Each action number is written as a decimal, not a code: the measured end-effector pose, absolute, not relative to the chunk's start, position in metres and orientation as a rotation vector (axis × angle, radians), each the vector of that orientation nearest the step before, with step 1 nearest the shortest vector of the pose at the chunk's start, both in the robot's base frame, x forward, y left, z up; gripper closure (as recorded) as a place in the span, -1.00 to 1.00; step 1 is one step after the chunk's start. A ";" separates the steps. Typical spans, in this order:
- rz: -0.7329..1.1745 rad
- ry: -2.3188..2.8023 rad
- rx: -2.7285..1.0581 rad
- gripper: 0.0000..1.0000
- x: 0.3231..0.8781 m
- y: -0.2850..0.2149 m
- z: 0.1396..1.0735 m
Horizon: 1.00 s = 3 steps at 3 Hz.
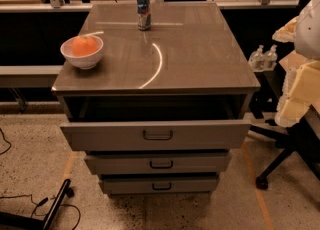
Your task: Pick orange from white bowl and place on counter
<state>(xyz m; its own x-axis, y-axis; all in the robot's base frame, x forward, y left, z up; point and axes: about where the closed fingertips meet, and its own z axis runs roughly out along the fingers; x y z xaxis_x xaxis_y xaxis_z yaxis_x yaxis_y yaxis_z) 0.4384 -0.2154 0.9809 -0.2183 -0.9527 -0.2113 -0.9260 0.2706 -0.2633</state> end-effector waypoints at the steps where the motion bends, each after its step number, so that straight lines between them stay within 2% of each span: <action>1: -0.120 2.211 -1.719 -1.00 0.440 -0.214 0.983; 3: -0.116 2.062 -1.914 -1.00 0.497 -0.156 0.988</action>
Offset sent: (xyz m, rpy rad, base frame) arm 0.0626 0.0590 0.0157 -0.0530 -0.0110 0.1960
